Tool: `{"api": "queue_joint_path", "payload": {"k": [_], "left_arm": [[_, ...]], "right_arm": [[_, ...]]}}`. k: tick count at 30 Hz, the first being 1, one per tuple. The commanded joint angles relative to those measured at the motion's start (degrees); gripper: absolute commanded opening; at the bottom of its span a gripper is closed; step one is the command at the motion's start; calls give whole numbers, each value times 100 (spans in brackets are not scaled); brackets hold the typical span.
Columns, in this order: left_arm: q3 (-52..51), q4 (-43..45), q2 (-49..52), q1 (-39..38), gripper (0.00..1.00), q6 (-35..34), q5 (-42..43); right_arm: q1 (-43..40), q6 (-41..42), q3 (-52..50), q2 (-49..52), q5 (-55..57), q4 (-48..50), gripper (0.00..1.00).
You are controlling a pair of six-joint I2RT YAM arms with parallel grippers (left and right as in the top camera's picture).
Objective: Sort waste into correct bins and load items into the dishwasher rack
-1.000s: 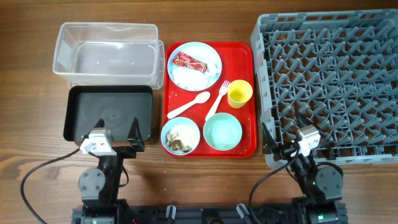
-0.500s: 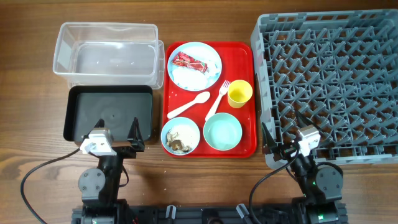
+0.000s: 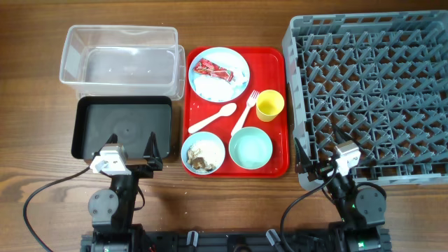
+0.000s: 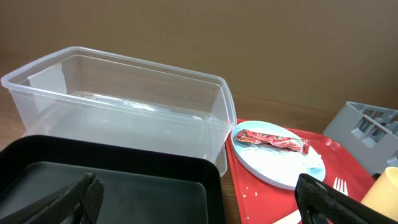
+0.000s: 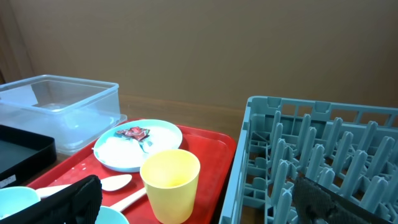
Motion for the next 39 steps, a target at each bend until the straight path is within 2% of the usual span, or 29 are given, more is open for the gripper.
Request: {"api": "queue_joint_path", "payload": {"k": [1, 23, 36, 39], "left_arm": [[-61, 22, -63, -11, 100, 111, -59], [-61, 24, -63, -11, 100, 111, -59], [-59, 24, -63, -11, 100, 109, -55], [-59, 22, -63, -11, 100, 111, -59]], "right_arm": [[31, -52, -9, -35, 74, 13, 100], [31, -44, -9, -35, 70, 22, 100], [31, -22, -9, -35, -107, 352, 100], [31, 321, -9, -35, -103, 695, 100]]}}
